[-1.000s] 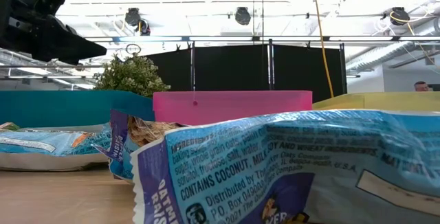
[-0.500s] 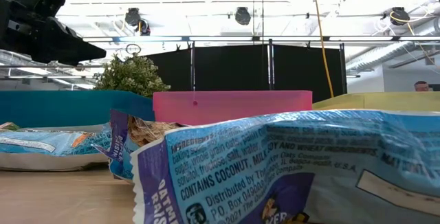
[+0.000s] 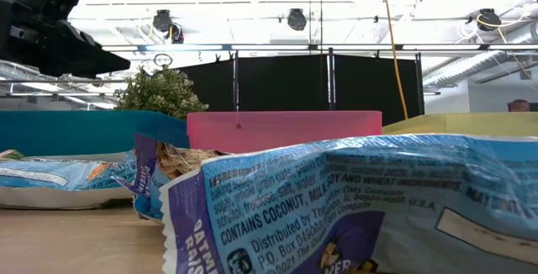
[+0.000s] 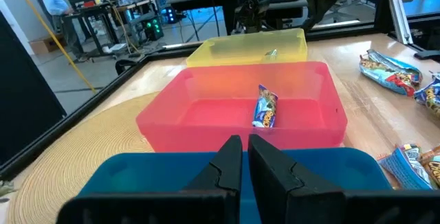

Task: Pick and place Granola Bars by type
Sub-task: Put the orange granola bar into the blue bin

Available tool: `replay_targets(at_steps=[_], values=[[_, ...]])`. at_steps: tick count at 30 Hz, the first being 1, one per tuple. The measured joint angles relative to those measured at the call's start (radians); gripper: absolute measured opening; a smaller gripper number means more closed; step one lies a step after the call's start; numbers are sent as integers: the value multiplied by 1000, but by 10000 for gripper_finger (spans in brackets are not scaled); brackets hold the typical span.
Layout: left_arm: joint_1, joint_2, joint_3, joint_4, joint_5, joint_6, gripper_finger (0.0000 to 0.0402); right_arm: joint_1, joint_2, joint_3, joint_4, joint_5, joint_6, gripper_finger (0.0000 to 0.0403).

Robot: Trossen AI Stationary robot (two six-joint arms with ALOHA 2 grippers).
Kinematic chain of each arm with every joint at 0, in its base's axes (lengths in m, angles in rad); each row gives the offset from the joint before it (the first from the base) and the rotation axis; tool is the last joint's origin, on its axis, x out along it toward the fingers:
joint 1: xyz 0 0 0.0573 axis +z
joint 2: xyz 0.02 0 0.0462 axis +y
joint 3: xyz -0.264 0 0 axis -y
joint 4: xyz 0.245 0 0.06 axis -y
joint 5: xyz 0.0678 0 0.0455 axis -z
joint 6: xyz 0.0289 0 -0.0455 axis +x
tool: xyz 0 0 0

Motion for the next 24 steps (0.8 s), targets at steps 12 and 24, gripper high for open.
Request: replay_targets(at_steps=[12,24], values=[[0,0,0,78,0,151,35,0,0,0,133,97,-155,0],[0,0,0,82,0,94,35,-5,0,0,112,270,-221,0]])
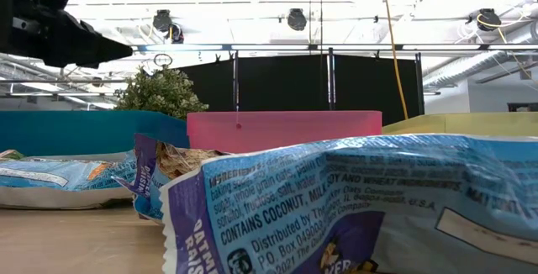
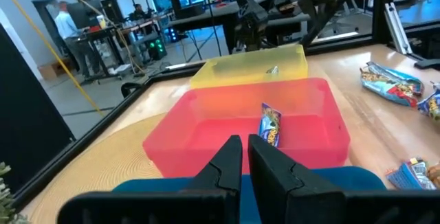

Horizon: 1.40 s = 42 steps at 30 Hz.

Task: Pick and place Granola Bars by type
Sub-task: Put the orange granola bar into the blue bin

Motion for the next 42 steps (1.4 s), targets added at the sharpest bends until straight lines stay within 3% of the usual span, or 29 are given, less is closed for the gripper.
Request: replay_targets(at_steps=[5,9,16,21,25,30,35,42], values=[[-1,0,0,36,5,-20,35,-44,0,0,-2,41,-34,0],[-20,11,33,8,113,-11,49,-98,-1,0,-2,98,-118,0],[-56,197,256,-218,59,-73,144,-183,-10,0,11,65,-216,0],[-60,385,384,-240,-35,-102,219,-197,-10,0,22,118,-279,0],[-60,497,437,-232,-74,-136,255,-193,-10,0,36,109,-281,0],[-61,620,441,-101,-79,-153,264,-179,-10,0,36,92,-311,0],[-49,714,441,-9,-67,-154,247,-176,-10,0,48,101,-335,0],[-29,748,441,-25,36,-212,248,-210,-10,0,96,246,-364,0]])
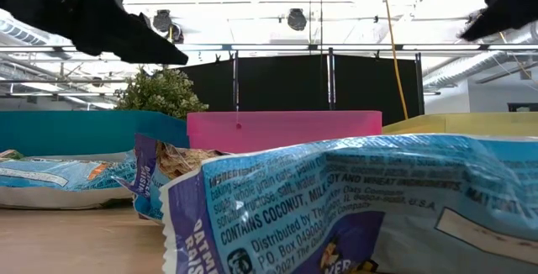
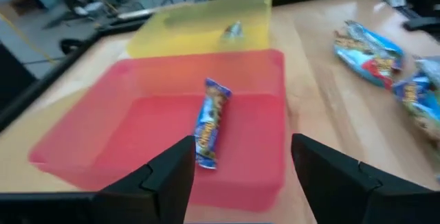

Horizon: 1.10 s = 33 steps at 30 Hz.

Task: Pick and place Granola Bars by type
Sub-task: Put the orange granola bar into the blue bin

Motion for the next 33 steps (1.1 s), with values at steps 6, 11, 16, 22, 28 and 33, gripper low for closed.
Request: replay_targets(at_steps=[6,11,16,22,28,33], values=[[-37,0,0,-42,102,-2,282,-31,1,0,40,111,-42,0],[-59,0,0,-101,184,-84,301,-41,3,-47,208,283,-144,0],[-82,0,53,-254,208,-185,301,-61,3,-134,459,328,-367,0],[-178,81,251,-532,206,-269,286,-73,1,-143,521,261,-429,0],[-247,292,445,-725,201,-346,271,-73,1,-143,523,264,-447,0],[-248,455,579,-849,201,-361,281,-73,1,-143,523,264,-448,0]])
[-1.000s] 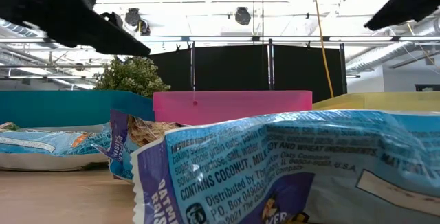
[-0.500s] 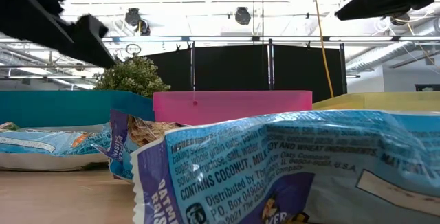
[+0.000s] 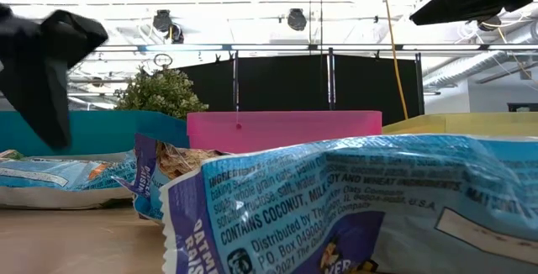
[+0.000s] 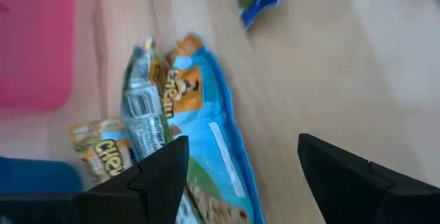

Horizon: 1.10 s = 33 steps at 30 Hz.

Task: Pick and place Granola Bars by type
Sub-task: Put the orange granola bar into the blue bin

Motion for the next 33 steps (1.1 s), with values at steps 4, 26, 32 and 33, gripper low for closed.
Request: replay_targets(at_steps=[4,26,32,33], values=[[21,77,94,-114,-5,-28,297,0,0,0,0,0,-8,0],[49,113,145,-200,138,-137,180,-33,0,0,49,-3,-105,0],[49,111,145,-195,153,-92,102,-33,0,0,49,-3,-105,0],[49,111,145,-190,158,-78,91,-33,0,0,49,-4,-105,0]])
